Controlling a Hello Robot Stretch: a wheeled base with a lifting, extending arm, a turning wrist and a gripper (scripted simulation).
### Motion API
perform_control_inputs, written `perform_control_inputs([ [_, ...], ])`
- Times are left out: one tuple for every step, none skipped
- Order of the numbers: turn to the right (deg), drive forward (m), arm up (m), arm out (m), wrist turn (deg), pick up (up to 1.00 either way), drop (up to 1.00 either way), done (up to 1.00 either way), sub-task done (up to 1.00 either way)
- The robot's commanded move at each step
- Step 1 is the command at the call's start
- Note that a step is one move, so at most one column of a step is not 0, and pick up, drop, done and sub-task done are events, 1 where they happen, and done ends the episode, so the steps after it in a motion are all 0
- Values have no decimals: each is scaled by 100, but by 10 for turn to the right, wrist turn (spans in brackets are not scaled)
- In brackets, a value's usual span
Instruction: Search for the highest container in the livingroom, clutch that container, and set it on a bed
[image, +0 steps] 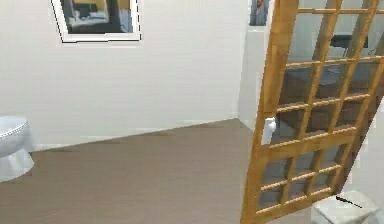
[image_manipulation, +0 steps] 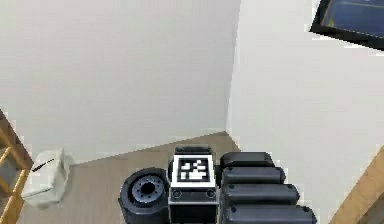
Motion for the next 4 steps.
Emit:
perform_control_inputs([
  [0, 100, 0, 0, 0, 0, 0, 0, 0],
  [-180, 0, 0, 0, 0, 0, 0, 0, 0],
  [0, 5, 0, 0, 0, 0, 0, 0, 0],
  [390, 0, 0, 0, 0, 0, 0, 0, 0],
])
